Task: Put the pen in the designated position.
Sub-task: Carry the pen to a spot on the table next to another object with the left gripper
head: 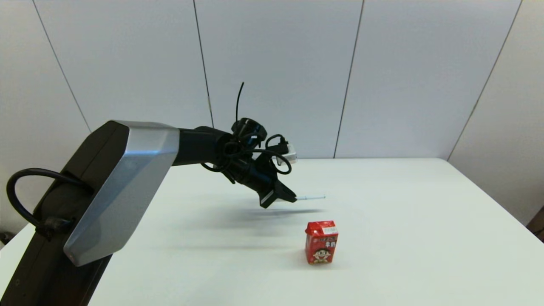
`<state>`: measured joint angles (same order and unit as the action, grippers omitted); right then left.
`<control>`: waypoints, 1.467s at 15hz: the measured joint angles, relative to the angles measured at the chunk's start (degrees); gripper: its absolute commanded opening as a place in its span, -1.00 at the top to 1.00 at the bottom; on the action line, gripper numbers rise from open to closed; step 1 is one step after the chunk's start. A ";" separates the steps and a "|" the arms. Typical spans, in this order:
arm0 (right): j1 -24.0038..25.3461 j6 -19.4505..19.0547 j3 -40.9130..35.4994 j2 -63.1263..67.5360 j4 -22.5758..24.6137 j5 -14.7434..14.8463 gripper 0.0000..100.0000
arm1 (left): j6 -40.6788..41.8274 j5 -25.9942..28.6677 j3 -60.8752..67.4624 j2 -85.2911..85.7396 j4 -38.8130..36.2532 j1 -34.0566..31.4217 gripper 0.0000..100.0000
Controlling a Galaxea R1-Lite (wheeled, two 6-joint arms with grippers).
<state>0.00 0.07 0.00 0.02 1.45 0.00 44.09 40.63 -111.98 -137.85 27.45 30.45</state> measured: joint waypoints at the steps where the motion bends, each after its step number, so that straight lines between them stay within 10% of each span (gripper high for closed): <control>1: 0.00 0.00 0.00 0.00 0.00 0.00 -1.00 | -0.02 -0.01 0.00 -0.43 0.00 0.17 1.00; 20: 0.00 0.02 0.00 0.00 0.00 0.00 -1.00 | 0.37 -0.15 0.22 -4.24 -0.17 0.59 1.00; 21: 0.00 0.02 0.00 0.00 0.00 0.02 -1.00 | 0.37 -0.17 0.24 -4.29 -0.20 0.59 -1.00; 22: 0.00 0.00 0.00 0.00 0.00 0.00 -1.00 | 0.39 -0.17 0.24 -4.33 -0.20 0.59 -1.00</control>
<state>0.00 0.07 0.00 0.02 1.45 0.00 44.48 40.46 -111.74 -142.18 27.26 31.04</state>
